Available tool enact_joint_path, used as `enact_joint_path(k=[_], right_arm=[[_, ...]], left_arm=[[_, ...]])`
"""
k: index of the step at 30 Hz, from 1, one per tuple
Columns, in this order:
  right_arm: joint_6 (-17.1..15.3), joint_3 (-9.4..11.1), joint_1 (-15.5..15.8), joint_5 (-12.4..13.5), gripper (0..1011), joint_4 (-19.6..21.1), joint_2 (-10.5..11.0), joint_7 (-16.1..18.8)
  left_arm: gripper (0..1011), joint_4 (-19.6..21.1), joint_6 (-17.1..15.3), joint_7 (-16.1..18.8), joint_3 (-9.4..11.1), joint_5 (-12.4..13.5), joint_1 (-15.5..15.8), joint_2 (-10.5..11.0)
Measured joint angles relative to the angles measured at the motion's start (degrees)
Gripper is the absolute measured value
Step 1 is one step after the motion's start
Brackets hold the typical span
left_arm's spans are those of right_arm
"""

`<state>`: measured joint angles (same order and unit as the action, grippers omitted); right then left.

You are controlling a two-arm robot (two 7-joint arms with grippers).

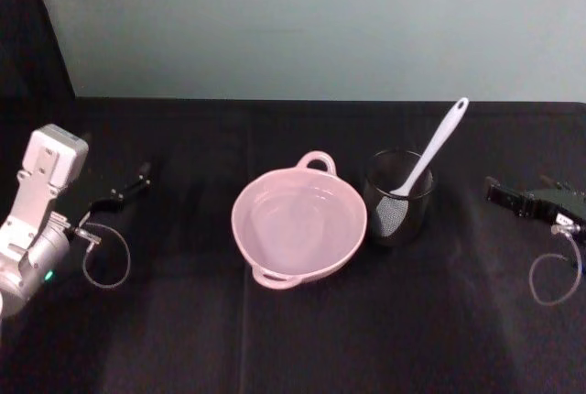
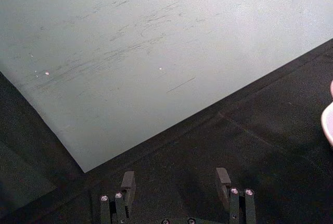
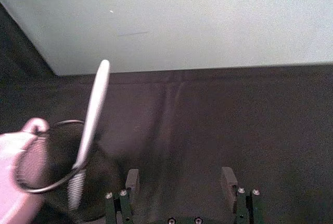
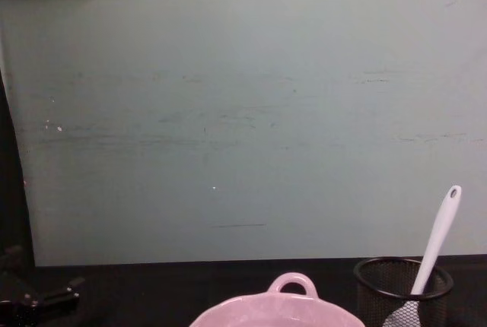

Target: Use the one hand to pick up the spoon and stir the clear water in the bowl.

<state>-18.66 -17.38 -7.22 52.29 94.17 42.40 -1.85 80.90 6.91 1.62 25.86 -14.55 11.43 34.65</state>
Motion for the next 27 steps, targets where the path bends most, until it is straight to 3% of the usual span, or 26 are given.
enact_joint_path(k=[5, 8, 9, 11, 12, 15, 19, 27], right_arm=[[2.84, -4.90, -5.53, -10.07, 1003, -5.35, -2.10, -1.17], [5.66, -6.64, -7.75, -13.85, 1002, -8.48, -3.62, -0.98], [8.71, -7.63, -9.21, -16.14, 1003, -11.07, -4.92, -0.15], [12.40, -8.25, -10.42, -17.98, 1002, -13.70, -6.29, 0.89], [16.24, -8.59, -11.37, -19.34, 1003, -16.34, -7.67, 1.90], [23.91, -8.79, -12.80, -21.05, 1002, -21.78, -10.41, 4.20], [27.88, -8.86, -13.70, -21.96, 1003, -25.55, -12.26, 5.97], [27.45, -10.87, -15.18, -25.95, 1003, -29.57, -13.65, 7.33]], left_arm=[[1011, 0.00, 0.00, 0.00, 0.00, 0.00, 0.00, 0.00], [1011, 0.00, 0.00, 0.00, 0.00, 0.00, 0.00, 0.00], [1011, 0.00, 0.00, 0.00, 0.00, 0.00, 0.00, 0.00], [1011, 0.00, 0.00, 0.00, 0.00, 0.00, 0.00, -0.01], [1011, 0.00, -0.01, 0.00, 0.00, 0.00, 0.00, 0.00], [1011, 0.00, 0.01, 0.00, 0.00, 0.00, 0.00, 0.00], [1011, 0.00, 0.00, 0.00, 0.00, 0.00, 0.00, 0.00], [1011, 0.00, 0.00, 0.00, 0.00, 0.00, 0.00, 0.00]])
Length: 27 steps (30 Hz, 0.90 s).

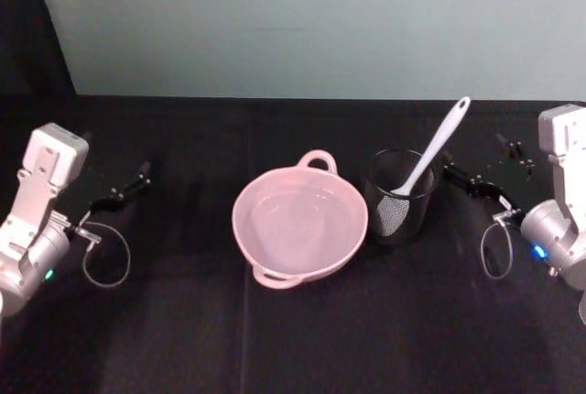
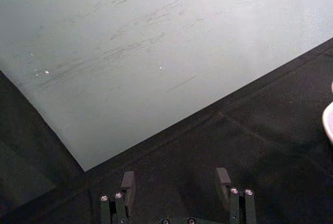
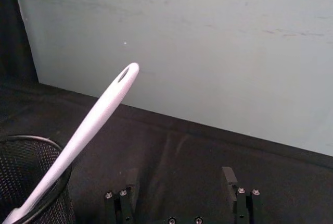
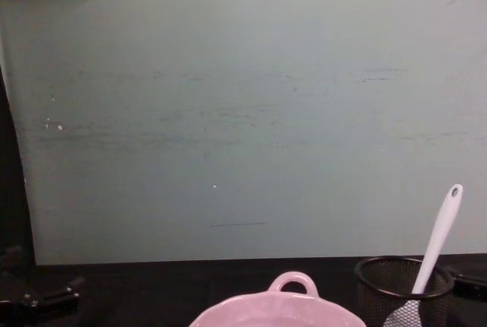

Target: Use the one hand to pick up the spoon and stir the clear water in the bowl.

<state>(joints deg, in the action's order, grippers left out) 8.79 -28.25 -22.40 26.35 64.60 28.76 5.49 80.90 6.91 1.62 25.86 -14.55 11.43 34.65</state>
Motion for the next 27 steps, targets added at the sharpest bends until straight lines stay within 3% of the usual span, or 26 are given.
enact_joint_path(k=[27], right_arm=[[-0.35, 0.27, 0.22, -0.53, 1002, 0.35, -0.08, -0.16]], left_arm=[[1011, 0.00, 0.00, 0.00, 0.00, 0.00, 0.00, 0.00]])
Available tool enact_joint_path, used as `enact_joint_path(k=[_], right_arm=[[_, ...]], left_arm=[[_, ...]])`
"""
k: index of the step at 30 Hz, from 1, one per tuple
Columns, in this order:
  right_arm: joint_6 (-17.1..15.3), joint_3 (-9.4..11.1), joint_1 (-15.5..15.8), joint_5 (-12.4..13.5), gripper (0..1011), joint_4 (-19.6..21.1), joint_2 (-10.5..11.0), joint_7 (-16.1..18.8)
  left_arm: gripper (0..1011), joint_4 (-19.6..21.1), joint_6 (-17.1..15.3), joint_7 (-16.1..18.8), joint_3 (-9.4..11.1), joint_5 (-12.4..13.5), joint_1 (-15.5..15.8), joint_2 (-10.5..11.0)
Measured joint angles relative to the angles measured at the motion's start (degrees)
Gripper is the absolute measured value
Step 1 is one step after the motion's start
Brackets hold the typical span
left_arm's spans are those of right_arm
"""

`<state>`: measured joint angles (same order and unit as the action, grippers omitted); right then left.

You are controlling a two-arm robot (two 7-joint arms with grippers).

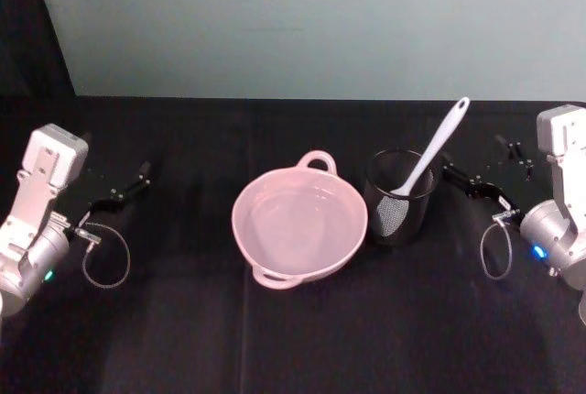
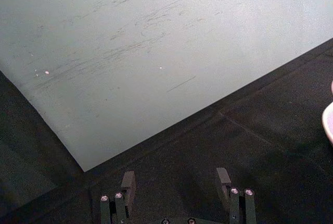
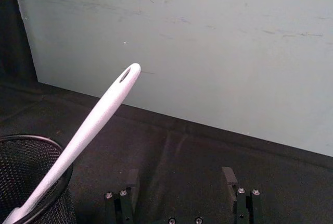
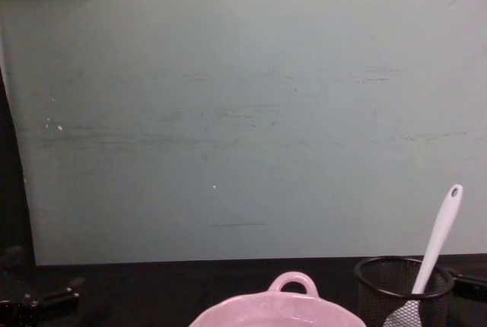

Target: Use the one hand to pick up the spoon and stir the clear water in the bowl.

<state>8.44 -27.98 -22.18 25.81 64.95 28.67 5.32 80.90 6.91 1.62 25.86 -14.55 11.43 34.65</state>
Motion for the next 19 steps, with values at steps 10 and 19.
enact_joint_path(k=[10, 19], right_arm=[[0.00, 0.00, 0.00, 0.05, 1002, 0.00, 0.03, 0.01], [0.00, 0.00, 0.00, 0.10, 1003, 0.00, 0.03, 0.01]], left_arm=[[1011, 0.00, 0.00, 0.00, 0.00, 0.00, 0.00, 0.00], [1011, 0.00, 0.00, 0.00, 0.00, 0.00, 0.00, 0.00]])
